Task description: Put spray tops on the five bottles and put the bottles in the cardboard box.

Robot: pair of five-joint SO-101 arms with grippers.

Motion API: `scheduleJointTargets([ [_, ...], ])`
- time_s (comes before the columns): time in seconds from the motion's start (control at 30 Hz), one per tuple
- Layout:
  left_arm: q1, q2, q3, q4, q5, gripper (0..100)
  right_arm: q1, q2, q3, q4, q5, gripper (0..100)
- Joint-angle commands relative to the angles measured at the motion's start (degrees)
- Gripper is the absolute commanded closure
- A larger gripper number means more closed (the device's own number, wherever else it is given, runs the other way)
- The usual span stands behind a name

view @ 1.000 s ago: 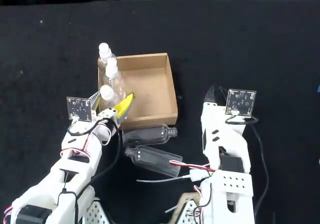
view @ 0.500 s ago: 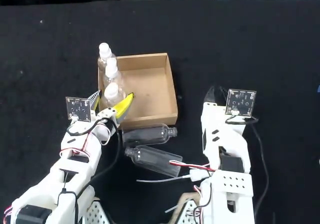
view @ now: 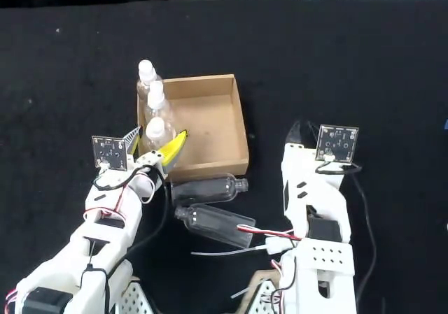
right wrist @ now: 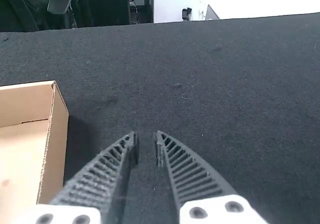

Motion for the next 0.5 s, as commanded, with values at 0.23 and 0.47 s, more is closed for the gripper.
scheduleJointTargets([
  [0.23,-0.57,-1.49,0.22,0.44,0.44,66,-0.79,0.84,-0.40,-0.18,0.44,94.6],
  [0.47,-0.40,-16.09,0.66,13.63,0.62,67,-0.79,0.84,-0.40,-0.18,0.44,94.6],
])
